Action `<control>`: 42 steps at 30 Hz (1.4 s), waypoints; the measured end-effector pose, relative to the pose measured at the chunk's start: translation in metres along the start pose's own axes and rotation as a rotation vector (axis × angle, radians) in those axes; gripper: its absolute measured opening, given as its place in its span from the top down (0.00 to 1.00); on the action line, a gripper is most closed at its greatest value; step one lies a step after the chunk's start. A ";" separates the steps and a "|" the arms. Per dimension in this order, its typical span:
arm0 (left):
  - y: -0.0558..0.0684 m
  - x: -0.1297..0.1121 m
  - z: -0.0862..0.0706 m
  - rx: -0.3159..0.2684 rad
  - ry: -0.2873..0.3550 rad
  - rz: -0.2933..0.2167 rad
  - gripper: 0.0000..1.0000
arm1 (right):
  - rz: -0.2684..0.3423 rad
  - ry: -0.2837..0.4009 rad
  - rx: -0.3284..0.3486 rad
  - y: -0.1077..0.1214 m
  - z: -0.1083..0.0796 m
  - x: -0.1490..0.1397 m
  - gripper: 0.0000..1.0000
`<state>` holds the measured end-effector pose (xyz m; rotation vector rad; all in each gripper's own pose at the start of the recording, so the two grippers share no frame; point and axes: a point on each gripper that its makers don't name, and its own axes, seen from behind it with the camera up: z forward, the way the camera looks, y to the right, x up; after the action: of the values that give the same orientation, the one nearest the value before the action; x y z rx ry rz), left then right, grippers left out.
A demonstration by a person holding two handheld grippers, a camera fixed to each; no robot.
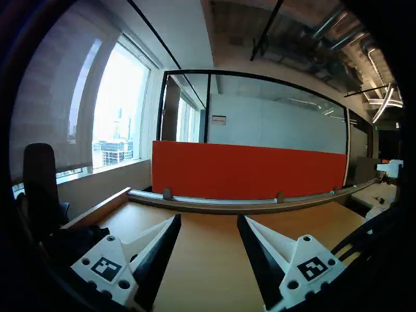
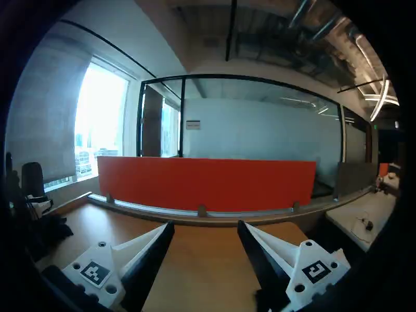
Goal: Fold towel
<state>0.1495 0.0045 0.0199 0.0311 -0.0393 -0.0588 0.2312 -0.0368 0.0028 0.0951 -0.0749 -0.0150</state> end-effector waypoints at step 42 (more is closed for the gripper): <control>-0.034 -0.136 -0.009 0.005 0.090 0.015 0.21 | 0.058 0.019 -0.090 -0.010 -0.004 -0.061 0.06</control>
<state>0.0120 -0.0207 0.0042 0.0384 0.0503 -0.0424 0.1708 -0.0449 -0.0061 0.0034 -0.0577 0.0408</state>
